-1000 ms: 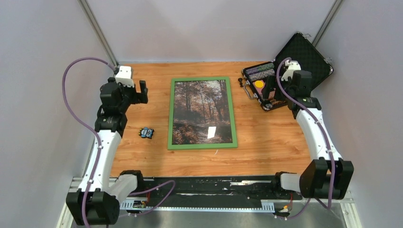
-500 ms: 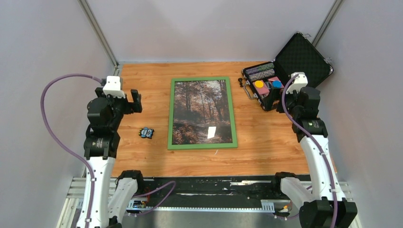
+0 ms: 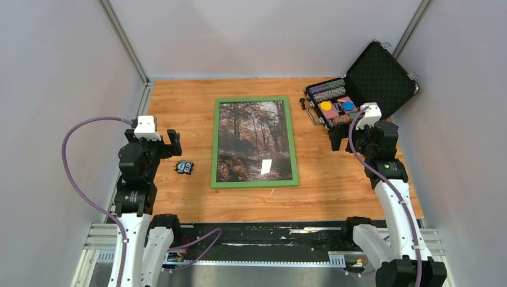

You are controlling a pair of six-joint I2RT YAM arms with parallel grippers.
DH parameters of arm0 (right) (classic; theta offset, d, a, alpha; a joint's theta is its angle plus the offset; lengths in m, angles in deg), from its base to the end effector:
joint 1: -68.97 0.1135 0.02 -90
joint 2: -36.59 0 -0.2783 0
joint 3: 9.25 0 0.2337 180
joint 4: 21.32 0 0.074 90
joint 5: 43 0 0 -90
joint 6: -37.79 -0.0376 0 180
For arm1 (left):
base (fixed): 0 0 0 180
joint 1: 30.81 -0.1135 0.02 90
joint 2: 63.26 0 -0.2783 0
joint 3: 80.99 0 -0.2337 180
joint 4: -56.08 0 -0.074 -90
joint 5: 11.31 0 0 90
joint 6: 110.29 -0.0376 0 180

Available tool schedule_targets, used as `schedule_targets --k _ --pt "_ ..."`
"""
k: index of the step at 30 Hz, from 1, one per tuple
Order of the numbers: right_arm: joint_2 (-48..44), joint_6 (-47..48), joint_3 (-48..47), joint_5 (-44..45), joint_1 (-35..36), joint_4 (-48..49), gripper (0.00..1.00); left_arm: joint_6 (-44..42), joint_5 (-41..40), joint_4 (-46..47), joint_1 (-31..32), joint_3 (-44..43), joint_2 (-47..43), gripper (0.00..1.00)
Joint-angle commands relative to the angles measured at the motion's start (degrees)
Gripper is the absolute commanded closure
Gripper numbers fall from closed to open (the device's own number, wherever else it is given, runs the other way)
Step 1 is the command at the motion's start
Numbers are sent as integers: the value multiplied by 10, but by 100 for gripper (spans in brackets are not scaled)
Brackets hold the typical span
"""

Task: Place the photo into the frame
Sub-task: Reset both arms

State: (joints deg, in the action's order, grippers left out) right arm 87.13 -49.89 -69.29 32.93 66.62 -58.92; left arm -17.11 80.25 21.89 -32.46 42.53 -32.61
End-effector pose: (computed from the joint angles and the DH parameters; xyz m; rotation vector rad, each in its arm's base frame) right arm 0.1713 0.0021 0.3149 -0.1509 2.0458 0.2023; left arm 0.1013 0.0019 0.3410 -0.0522 1.7160 -0.0432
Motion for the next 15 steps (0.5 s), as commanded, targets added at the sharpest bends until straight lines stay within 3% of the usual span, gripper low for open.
schedule_targets --k 1,15 --pt "-20 17 5 -4 -2 44 0 4 -2 56 -5 13 4 0" --pt "1 30 3 22 -1 56 0 -31 -13 70 -5 34 50 0"
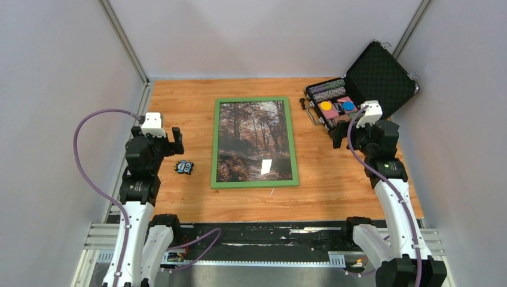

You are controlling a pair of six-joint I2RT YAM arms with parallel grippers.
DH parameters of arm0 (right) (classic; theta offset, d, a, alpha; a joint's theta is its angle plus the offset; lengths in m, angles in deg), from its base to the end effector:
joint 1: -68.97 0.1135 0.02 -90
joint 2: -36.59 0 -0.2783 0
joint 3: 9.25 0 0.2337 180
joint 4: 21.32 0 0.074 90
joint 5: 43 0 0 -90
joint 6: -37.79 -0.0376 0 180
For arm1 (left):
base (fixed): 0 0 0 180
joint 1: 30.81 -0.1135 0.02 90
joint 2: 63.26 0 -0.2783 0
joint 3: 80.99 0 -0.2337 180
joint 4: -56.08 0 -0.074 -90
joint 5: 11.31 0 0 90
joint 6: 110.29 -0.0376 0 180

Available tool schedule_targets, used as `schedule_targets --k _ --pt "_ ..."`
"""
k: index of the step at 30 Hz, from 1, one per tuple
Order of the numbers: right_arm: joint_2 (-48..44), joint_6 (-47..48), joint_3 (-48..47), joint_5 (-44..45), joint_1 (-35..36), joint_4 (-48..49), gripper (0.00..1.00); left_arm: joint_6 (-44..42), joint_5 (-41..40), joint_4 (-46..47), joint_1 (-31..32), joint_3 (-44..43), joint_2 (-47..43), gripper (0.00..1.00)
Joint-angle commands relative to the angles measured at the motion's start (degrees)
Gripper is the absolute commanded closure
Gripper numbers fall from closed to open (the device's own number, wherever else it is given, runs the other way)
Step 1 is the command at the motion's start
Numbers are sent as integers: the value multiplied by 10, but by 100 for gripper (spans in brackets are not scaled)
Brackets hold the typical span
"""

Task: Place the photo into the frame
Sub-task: Reset both arms

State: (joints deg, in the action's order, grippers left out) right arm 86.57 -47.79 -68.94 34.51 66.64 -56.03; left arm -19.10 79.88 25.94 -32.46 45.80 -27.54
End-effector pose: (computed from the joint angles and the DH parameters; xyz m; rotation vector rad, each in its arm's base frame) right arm 0.1719 0.0011 0.3193 -0.1754 1.9913 0.1430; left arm 0.1258 0.0028 0.3218 -0.0295 1.7913 -0.0128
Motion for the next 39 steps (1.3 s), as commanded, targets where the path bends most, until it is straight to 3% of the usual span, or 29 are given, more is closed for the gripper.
schedule_targets --k 1,39 --pt "6 9 -1 5 -1 26 0 -11 -9 32 -5 3 -1 0" --pt "-47 16 16 -25 -1 28 0 -28 6 34 -5 14 -15 0"
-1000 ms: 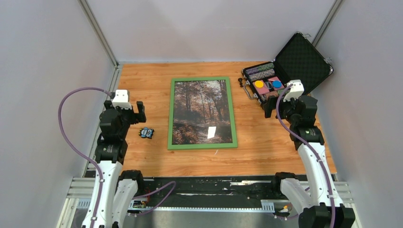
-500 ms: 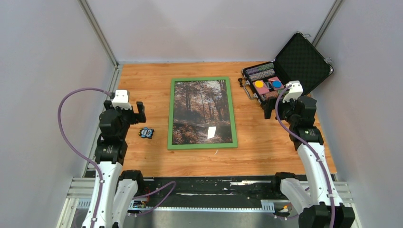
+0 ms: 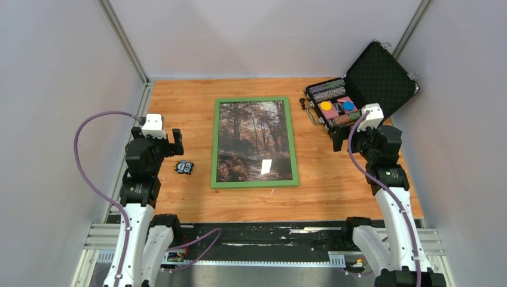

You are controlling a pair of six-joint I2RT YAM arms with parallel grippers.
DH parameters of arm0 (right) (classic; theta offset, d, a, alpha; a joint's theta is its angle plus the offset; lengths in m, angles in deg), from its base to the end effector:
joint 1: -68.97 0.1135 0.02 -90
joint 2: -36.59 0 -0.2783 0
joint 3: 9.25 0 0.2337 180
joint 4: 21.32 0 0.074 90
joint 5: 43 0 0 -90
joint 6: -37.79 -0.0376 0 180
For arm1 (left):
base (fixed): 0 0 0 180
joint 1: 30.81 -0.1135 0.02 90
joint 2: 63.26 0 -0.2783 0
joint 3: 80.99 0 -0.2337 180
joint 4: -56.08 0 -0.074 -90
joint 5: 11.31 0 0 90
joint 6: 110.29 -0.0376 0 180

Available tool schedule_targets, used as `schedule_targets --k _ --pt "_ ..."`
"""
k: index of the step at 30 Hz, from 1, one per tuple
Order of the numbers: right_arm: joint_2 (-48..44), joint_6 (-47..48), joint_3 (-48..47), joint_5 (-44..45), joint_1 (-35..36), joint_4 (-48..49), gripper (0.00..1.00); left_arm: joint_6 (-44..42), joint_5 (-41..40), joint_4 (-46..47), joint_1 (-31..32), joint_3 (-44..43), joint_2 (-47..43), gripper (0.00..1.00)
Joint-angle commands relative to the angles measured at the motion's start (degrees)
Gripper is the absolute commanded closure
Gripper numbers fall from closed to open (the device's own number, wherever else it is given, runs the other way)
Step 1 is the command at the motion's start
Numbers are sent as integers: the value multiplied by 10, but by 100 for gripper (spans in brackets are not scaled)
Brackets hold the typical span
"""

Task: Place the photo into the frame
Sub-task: Reset both arms

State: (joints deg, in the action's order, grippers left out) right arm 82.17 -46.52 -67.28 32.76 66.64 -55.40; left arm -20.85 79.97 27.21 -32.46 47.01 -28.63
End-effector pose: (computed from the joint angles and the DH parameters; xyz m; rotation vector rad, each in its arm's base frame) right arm 0.1563 0.0029 0.3219 -0.2205 1.9265 0.1490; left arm 0.1234 0.0027 0.3192 -0.0007 1.7715 0.0081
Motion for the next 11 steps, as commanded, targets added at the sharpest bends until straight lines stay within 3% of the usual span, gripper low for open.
schedule_targets --k 1,11 --pt "-3 3 -1 -8 -1 22 0 -11 6 21 -5 2 -4 0" --pt "7 3 0 -1 -1 24 0 -16 8 17 -5 2 -12 0"
